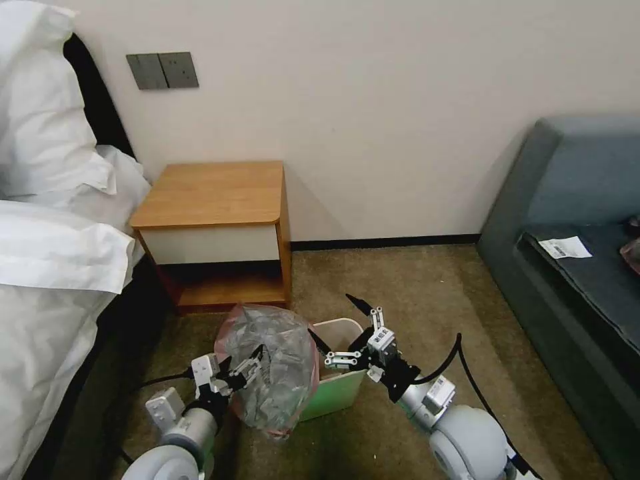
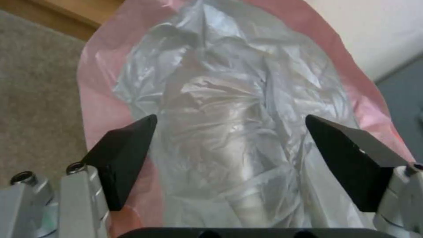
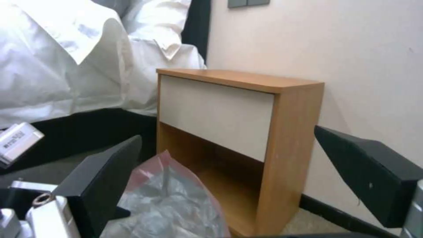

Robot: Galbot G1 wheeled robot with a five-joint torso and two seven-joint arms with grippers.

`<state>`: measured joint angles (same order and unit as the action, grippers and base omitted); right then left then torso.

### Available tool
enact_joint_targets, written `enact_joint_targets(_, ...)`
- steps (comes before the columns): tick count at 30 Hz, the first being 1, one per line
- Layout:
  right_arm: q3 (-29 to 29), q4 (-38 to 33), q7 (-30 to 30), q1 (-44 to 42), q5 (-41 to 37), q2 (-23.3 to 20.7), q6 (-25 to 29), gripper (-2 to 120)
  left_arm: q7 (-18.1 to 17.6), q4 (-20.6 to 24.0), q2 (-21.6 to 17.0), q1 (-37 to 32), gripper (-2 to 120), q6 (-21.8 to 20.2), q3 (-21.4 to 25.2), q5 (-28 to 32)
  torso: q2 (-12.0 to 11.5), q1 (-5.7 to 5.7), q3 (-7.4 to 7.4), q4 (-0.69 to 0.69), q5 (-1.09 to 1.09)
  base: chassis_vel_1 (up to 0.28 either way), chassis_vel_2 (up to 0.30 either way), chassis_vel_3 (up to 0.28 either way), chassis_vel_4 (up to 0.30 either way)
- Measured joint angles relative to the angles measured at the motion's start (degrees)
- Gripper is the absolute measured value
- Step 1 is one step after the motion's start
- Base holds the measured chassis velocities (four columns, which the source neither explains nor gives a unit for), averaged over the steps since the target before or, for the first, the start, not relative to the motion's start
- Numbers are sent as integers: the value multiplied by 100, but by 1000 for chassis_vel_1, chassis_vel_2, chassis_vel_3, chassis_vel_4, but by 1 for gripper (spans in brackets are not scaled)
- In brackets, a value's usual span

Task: Pick up the garbage bag from the table and place it over the trash can.

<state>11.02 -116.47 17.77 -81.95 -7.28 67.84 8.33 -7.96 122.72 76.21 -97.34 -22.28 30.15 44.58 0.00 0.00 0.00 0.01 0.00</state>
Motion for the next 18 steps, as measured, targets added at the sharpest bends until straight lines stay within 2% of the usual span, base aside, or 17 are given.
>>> enact_joint_targets(18,22,47,28,-15,9,1,94,100,-240,-323,114,234,87,-50,-34,-258,0,0,0,-1,0,0,0,0,0)
